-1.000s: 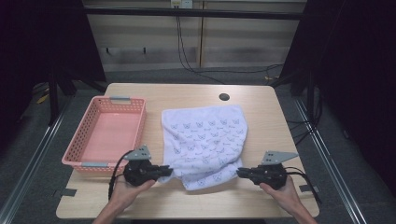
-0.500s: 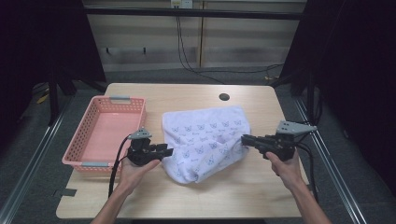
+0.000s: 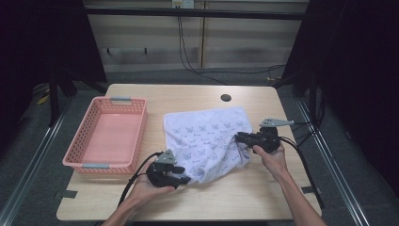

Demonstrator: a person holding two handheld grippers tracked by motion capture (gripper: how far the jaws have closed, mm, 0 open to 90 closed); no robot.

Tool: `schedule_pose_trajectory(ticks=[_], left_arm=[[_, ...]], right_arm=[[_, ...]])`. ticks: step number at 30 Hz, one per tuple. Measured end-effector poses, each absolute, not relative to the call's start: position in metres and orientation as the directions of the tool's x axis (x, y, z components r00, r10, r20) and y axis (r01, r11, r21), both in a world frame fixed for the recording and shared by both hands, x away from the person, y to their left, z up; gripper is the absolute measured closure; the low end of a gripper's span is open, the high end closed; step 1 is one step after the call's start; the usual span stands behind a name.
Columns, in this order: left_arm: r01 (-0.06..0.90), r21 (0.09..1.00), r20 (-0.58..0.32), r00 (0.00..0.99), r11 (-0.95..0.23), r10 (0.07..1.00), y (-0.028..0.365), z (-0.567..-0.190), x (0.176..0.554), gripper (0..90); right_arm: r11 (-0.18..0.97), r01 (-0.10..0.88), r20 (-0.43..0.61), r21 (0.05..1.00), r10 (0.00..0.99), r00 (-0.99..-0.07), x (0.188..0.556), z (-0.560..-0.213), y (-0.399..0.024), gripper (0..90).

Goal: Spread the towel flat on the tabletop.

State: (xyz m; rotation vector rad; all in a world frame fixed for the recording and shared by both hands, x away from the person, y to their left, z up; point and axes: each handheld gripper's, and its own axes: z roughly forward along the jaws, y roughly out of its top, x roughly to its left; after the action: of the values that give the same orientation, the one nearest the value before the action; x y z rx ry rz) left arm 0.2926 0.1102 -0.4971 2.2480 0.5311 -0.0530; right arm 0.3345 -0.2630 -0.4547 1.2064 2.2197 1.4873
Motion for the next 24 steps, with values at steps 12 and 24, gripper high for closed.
schedule_pose_trajectory(ticks=[12,24], left_arm=[[0.424,0.751,-0.267,0.896,-0.506,0.354,0.121,-0.490,0.294,83.7],[0.391,0.862,-0.274,0.894,-0.323,0.354,0.157,-0.435,0.280,84.1]], right_arm=[[0.300,0.485,0.185,0.822,0.665,-0.724,0.266,-0.469,-0.273,54.0],[0.288,0.453,0.185,0.844,0.636,-0.750,0.256,-0.454,-0.265,86.0]])
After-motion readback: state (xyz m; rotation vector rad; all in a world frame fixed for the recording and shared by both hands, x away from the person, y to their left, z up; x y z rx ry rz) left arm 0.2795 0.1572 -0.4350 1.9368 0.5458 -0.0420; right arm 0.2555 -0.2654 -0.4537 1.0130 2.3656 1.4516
